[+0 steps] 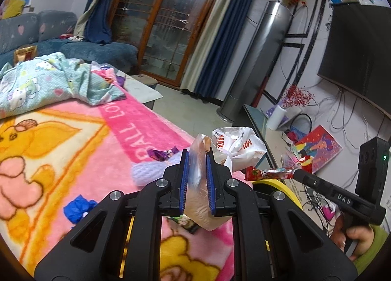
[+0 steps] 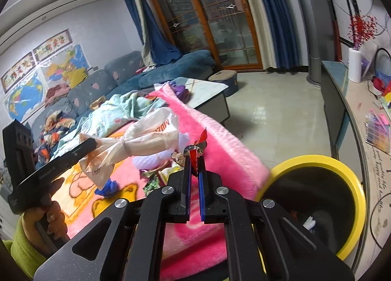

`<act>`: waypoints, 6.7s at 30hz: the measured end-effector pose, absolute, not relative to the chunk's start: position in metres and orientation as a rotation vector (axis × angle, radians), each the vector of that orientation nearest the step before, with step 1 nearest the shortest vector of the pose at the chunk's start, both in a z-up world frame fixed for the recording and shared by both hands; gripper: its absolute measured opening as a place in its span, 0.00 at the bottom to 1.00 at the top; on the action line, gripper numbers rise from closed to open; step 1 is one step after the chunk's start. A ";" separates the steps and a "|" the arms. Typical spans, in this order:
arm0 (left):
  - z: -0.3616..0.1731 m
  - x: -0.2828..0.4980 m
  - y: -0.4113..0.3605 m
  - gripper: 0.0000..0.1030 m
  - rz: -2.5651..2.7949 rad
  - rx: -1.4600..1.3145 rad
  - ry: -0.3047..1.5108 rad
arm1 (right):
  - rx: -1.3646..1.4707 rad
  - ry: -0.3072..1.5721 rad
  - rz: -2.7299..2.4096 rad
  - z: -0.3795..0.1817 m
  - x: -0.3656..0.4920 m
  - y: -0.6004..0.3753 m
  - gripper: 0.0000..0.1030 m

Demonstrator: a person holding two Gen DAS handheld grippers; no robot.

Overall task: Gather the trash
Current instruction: 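Carry the clear bag and red wrapper over the yellow bin and open both grippers, then move both tools back over the trash on the blanket, then grasp the white foam net with the left gripper while the right gripper grasps the green snack packet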

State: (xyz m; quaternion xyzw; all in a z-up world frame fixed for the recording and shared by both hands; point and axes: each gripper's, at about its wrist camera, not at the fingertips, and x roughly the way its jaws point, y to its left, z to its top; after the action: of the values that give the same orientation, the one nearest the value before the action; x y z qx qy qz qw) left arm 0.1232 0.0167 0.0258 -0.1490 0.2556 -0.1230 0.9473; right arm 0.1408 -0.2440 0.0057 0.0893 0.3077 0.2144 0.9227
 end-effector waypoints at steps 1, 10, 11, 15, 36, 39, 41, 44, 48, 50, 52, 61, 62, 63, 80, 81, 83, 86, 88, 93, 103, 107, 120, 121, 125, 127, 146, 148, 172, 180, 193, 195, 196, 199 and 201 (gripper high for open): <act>0.026 0.123 0.013 0.08 -0.257 -0.297 0.521 | 0.186 0.632 0.434 0.006 0.140 -0.247 0.05; 0.020 0.123 -0.021 0.08 -0.317 -0.242 0.540 | 0.226 0.628 0.346 0.004 0.138 -0.286 0.05; 0.020 0.123 -0.024 0.08 -0.324 -0.238 0.543 | 0.231 0.626 0.337 0.004 0.138 -0.290 0.05; 0.016 0.124 -0.039 0.08 -0.351 -0.215 0.554 | 0.246 0.619 0.298 0.004 0.137 -0.310 0.05; -0.010 0.124 -0.132 0.08 -0.511 -0.063 0.613 | 0.303 0.583 0.098 -0.006 0.133 -0.384 0.05; -0.020 0.123 -0.148 0.08 -0.536 -0.028 0.632 | 0.309 0.587 0.071 -0.011 0.135 -0.393 0.05; -0.024 0.123 -0.158 0.08 -0.549 -0.011 0.641 | 0.315 0.589 0.058 -0.013 0.136 -0.398 0.05; -0.031 0.123 -0.169 0.08 -0.568 0.016 0.653 | 0.326 0.592 0.042 -0.017 0.137 -0.405 0.05; -0.040 0.122 -0.182 0.08 -0.586 0.049 0.668 | 0.337 0.602 0.029 -0.022 0.141 -0.413 0.05; -0.042 0.123 -0.187 0.08 -0.592 0.060 0.674 | 0.342 0.616 0.028 -0.026 0.143 -0.416 0.05; -0.046 0.123 -0.193 0.08 -0.597 0.075 0.684 | 0.346 0.630 0.023 -0.030 0.145 -0.419 0.05; -0.063 0.130 -0.208 0.08 -0.618 0.100 0.730 | 0.369 0.671 0.008 -0.043 0.152 -0.425 0.05; -0.064 0.130 -0.210 0.08 -0.620 0.102 0.730 | 0.373 0.673 0.008 -0.044 0.152 -0.426 0.05; -0.064 0.130 -0.210 0.08 -0.622 0.102 0.731 | 0.374 0.674 0.008 -0.045 0.153 -0.427 0.05; -0.071 0.147 -0.201 0.63 -0.609 0.001 0.755 | 0.374 0.755 0.007 -0.064 0.163 -0.423 0.48; -0.069 0.148 -0.199 0.74 -0.600 -0.005 0.752 | 0.371 0.762 0.012 -0.065 0.164 -0.422 0.48; -0.065 0.149 -0.191 0.81 -0.593 -0.046 0.752 | 0.370 0.762 0.010 -0.066 0.164 -0.421 0.48; -0.060 0.149 -0.183 0.89 -0.576 -0.074 0.743 | 0.360 0.755 0.009 -0.064 0.163 -0.419 0.49; -0.056 0.148 -0.177 0.89 -0.558 -0.081 0.729 | 0.352 0.743 0.007 -0.061 0.161 -0.417 0.52; -0.047 0.146 -0.165 0.89 -0.525 -0.100 0.697 | 0.325 0.711 0.015 -0.051 0.158 -0.410 0.56; -0.027 0.143 -0.132 0.89 -0.451 -0.137 0.632 | 0.227 0.665 0.075 -0.030 0.146 -0.369 0.63; -0.021 0.143 -0.118 0.89 -0.414 -0.157 0.614 | 0.180 0.651 0.112 -0.023 0.141 -0.346 0.65; -0.008 0.140 -0.058 0.89 -0.297 -0.239 0.560 | 0.073 0.628 0.195 -0.012 0.128 -0.294 0.69; -0.007 0.140 -0.053 0.89 -0.284 -0.248 0.555 | 0.068 0.627 0.202 -0.011 0.128 -0.291 0.69; -0.003 0.139 -0.037 0.89 -0.253 -0.271 0.540 | 0.050 0.626 0.226 -0.010 0.126 -0.279 0.69; -0.002 0.138 -0.028 0.89 -0.236 -0.280 0.532 | 0.044 0.628 0.242 -0.010 0.125 -0.272 0.69; -0.014 0.151 0.053 0.89 -0.099 -0.405 0.552 | 0.010 0.730 0.438 -0.035 0.133 -0.192 0.69; -0.018 0.155 0.059 0.89 -0.101 -0.427 0.570 | 0.004 0.742 0.462 -0.040 0.135 -0.181 0.69; -0.077 0.219 0.071 0.38 -0.173 -0.604 0.816 | 0.023 0.908 0.550 -0.107 0.180 -0.115 0.33; -0.075 0.211 0.067 0.11 -0.181 -0.581 0.809 | 0.028 0.921 0.575 -0.106 0.171 -0.122 0.17; -0.041 0.180 0.081 0.07 -0.189 -0.590 0.684 | 0.013 0.920 0.634 -0.095 0.155 -0.123 0.11; -0.036 0.175 0.085 0.07 -0.189 -0.597 0.670 | 0.007 0.919 0.642 -0.093 0.154 -0.121 0.11; -0.033 0.173 0.087 0.07 -0.188 -0.597 0.662 | 0.003 0.919 0.648 -0.092 0.152 -0.120 0.11; -0.028 0.166 0.090 0.07 -0.191 -0.591 0.647 | -0.002 0.911 0.659 -0.088 0.148 -0.121 0.11; -0.026 0.162 0.092 0.07 -0.191 -0.590 0.640 | -0.002 0.899 0.660 -0.083 0.145 -0.124 0.11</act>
State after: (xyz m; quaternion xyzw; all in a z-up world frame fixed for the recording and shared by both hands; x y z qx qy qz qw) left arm 0.1616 0.0918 -0.0257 -0.2852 0.3097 -0.0925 0.9023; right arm 0.1451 -0.1243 -0.0832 -0.0010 0.4267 0.3134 0.8483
